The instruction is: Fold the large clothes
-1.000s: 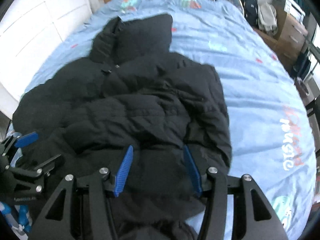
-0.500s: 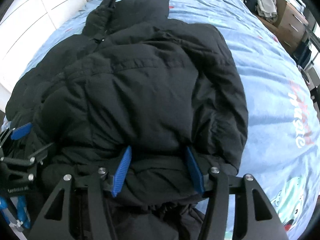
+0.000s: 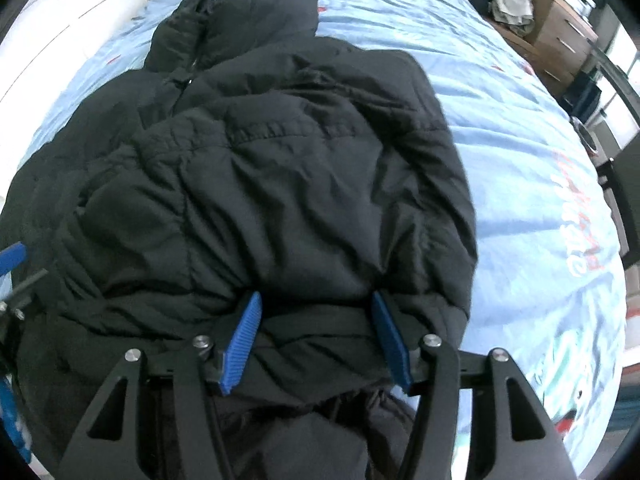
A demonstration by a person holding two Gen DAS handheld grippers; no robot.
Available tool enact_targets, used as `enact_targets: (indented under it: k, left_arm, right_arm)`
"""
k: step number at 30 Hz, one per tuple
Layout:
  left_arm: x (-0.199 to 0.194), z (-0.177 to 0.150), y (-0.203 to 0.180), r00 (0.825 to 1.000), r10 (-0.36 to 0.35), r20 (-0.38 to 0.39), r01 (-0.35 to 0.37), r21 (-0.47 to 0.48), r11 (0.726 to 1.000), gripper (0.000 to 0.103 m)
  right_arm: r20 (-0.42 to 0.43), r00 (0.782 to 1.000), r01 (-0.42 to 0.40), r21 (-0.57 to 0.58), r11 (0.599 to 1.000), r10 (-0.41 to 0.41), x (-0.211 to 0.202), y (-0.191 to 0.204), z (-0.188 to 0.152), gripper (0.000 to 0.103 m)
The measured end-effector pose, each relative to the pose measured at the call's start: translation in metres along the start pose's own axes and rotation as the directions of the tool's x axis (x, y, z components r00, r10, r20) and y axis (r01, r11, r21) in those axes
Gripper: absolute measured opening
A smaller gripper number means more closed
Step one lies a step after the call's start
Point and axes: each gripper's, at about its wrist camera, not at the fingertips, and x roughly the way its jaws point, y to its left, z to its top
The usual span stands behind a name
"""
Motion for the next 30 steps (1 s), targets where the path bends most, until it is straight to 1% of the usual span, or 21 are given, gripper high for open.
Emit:
enact_targets:
  k: [4,9,13,20,23,30]
  left_arm:
    - [-0.015,0.002,0.020,0.999,0.043,0.021,-0.042,-0.019,0.999,0.101]
    - [-0.035,-0.001,0.041,0.998,0.051,0.045,-0.048,-0.061,0.997,0.101]
    - [-0.053,-0.004,0.057,0.996,0.052,0.072,-0.045,-0.091,0.995,0.101]
    - [-0.081,-0.011,0.090,0.991,0.078,0.111,-0.061,-0.148,0.987,0.101]
    - [-0.091,-0.013,0.107,0.987,0.102,0.126,-0.079,-0.172,0.982,0.101]
    - [-0.102,-0.022,0.145,0.981,0.141,0.137,-0.107,-0.230,0.967,0.101]
  right_arm:
    - [0.007,1.000,0.009,0.026,1.000,-0.009,-0.016,0.001,-0.004,0.056]
    - [0.020,1.000,0.017,0.045,0.999,-0.018,-0.039,0.008,-0.012,0.056]
    - [0.046,0.999,0.018,0.046,0.999,-0.020,-0.058,0.015,-0.016,0.056]
    - [0.087,0.996,0.004,0.044,0.999,-0.008,-0.084,0.043,-0.019,0.056]
    - [0.100,0.995,-0.004,0.026,1.000,0.001,-0.092,0.060,-0.018,0.056]
    - [0.101,0.995,-0.015,-0.018,1.000,0.017,-0.097,0.094,-0.015,0.056]
